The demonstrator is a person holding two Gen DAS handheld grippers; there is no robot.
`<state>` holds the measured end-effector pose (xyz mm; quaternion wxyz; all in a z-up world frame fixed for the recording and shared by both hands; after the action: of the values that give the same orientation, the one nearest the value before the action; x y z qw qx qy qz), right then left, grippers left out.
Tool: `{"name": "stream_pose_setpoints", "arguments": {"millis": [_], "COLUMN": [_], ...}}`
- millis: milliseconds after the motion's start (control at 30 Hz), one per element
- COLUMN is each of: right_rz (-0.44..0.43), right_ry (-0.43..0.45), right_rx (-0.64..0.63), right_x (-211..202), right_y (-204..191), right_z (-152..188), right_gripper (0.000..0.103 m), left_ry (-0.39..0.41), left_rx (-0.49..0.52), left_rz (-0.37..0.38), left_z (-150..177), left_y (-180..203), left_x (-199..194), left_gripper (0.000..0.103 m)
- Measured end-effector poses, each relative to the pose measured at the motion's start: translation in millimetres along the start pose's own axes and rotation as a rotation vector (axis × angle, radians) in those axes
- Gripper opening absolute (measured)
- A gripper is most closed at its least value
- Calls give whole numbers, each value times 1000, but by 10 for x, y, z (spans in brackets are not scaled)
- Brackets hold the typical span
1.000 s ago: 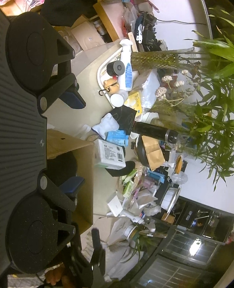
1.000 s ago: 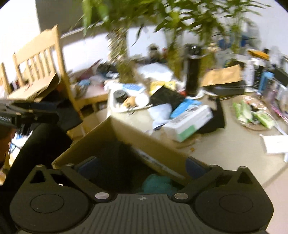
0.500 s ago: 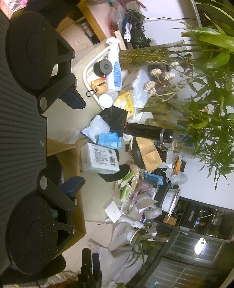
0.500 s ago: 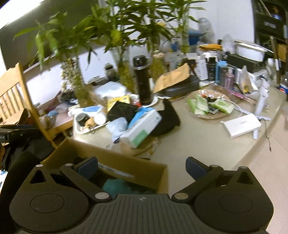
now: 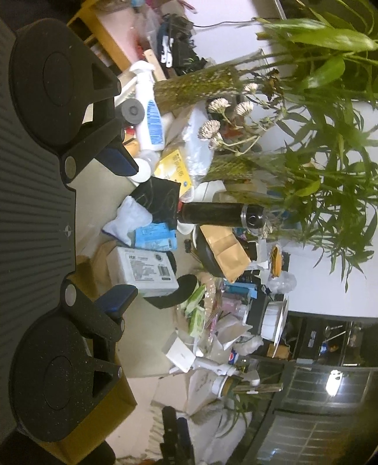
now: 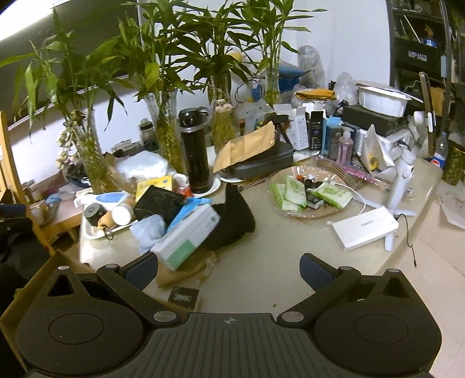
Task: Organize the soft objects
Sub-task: 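Withdraw both grippers from the box and move back toward the table, then grasp the white cloth with the left gripper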
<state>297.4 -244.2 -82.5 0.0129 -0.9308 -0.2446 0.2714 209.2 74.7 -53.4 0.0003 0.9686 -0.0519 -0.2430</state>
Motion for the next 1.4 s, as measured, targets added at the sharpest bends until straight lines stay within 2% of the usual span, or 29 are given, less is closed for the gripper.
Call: {"name": "stream_pose_setpoints", "arguments": {"millis": [400, 933, 1333, 1400], "right_rz": [-49, -47, -30, -26], "right_ry": [-27, -53, -61, -62], "right_rx": [4, -14, -20, -24], "right_x": [383, 678, 688, 683], "right_y": [129, 176, 209, 211], "right_z": [12, 50, 98, 96], "right_gripper": [103, 103, 103, 103], "left_ry": [-3, -71, -159, -179], "left_rx": [90, 86, 46, 41], "left_rz": [53, 101, 76, 79], "left_z": [14, 201, 444, 482], "left_y": [-66, -310, -433, -436], "left_x": [405, 1430, 2101, 2204], "left_gripper": [82, 82, 76, 71]}}
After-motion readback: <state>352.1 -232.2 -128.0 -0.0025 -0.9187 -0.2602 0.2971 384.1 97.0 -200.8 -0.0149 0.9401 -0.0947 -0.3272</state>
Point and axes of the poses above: each gripper's, at about its wrist camera, not at the fingertips, and x roughly the way its jaws point, y to its right, z to its underside, the point moved 9 cm from there along x, roughly the way its jaws point, and after that the axes turned 5 degrees about y, right-handed, at the moved point
